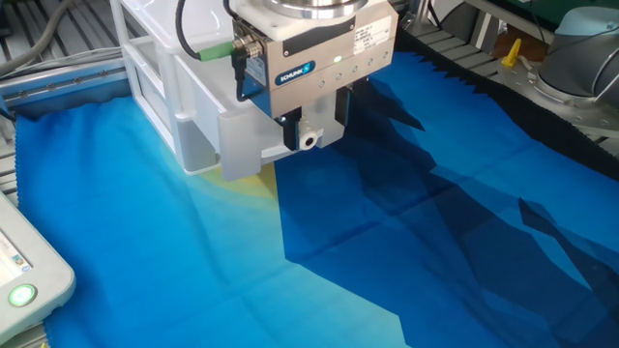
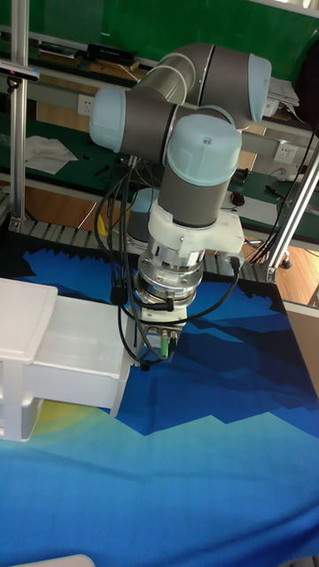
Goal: Grasp the handle and close the drawer
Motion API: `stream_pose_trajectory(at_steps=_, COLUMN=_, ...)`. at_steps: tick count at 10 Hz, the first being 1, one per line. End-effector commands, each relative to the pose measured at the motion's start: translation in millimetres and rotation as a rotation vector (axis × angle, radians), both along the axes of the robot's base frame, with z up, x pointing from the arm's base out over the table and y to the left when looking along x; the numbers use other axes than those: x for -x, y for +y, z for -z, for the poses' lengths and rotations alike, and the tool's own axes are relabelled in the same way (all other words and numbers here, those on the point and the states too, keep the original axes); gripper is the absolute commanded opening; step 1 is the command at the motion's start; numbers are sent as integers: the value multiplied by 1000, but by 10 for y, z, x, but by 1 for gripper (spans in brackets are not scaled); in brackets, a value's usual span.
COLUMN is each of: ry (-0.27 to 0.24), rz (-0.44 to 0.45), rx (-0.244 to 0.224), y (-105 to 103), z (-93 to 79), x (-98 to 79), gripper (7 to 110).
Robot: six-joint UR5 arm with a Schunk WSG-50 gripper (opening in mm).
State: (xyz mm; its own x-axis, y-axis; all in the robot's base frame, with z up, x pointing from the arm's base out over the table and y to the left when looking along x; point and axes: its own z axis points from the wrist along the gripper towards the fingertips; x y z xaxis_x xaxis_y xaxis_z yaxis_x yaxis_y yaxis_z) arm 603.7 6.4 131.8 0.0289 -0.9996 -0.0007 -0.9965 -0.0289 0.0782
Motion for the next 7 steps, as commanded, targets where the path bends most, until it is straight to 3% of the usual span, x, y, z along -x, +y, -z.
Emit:
stream_pose_trajectory(at_steps=1, ry=-7, rz=19, rx=-18, y=41, z=12, x=4, gripper=44)
stream_pose_trajectory(at_steps=5, ry=-11, rz=37, rx=-5, y=-28, z=5, x=-17, gripper=44)
stream_pose_trajectory(at_steps=6, ry=-38, rz=62, rx=18, y=-99, z=11, x=-75, gripper=22)
stream_pose_trajectory(at_steps=7, ry=-55, rz=84, rx=27, y=-140, z=18, x=-106, gripper=22)
